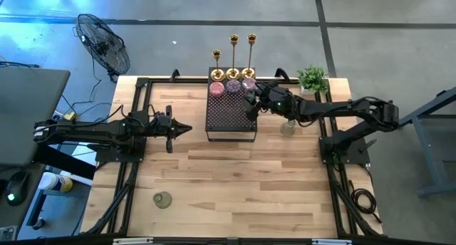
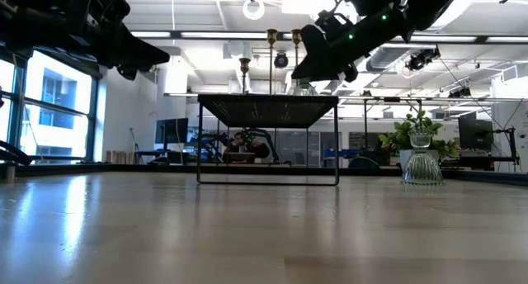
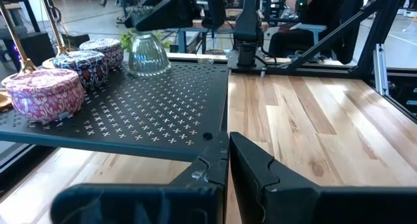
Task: Pick & Place candle stick holders
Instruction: Put the middle green glass on the shelf, then put the bottom green glass on the shelf
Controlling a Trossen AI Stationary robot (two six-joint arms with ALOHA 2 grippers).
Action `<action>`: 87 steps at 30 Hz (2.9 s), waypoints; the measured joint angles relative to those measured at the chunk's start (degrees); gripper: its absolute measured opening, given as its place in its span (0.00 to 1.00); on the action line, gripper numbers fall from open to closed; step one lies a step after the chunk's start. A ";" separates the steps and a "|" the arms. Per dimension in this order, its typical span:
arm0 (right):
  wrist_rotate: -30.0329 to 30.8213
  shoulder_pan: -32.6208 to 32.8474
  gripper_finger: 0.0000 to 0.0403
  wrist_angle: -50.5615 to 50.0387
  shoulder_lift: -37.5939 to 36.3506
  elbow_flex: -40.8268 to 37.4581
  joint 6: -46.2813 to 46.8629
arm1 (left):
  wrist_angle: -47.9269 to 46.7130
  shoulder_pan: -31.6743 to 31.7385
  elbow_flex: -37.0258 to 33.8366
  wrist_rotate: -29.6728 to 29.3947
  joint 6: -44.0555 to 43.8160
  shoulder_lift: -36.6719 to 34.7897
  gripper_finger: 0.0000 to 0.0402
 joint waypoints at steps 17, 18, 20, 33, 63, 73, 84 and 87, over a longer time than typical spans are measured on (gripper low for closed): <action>-1.09 -1.40 0.34 2.08 1.79 0.09 -0.80 | -0.13 0.00 0.00 0.00 0.00 0.00 0.02; -1.10 -1.40 0.35 2.15 1.79 0.09 -0.75 | -0.11 0.00 0.00 0.00 0.00 0.00 0.02; -0.79 -1.38 0.38 2.26 1.79 0.09 -0.26 | -0.12 0.00 0.00 -0.01 0.00 0.00 0.02; 0.45 -1.38 0.57 3.99 1.59 0.08 -2.56 | -0.53 0.01 0.00 -0.02 0.00 0.00 0.02; 6.24 32.18 0.03 25.07 -18.60 -30.19 -5.79 | -26.01 -16.86 13.74 -3.23 -10.77 9.32 0.00; 14.83 39.18 0.01 25.05 -18.49 -30.64 -5.98 | -55.53 -42.18 37.85 -14.65 -31.80 29.40 0.01; 15.54 40.41 0.00 25.07 -18.47 -30.64 -6.16 | -76.01 -55.69 55.75 -9.82 -57.27 46.40 0.38; 15.56 40.39 0.01 25.07 -18.47 -30.64 -6.16 | -77.49 -58.62 56.54 -7.81 -62.99 48.17 0.52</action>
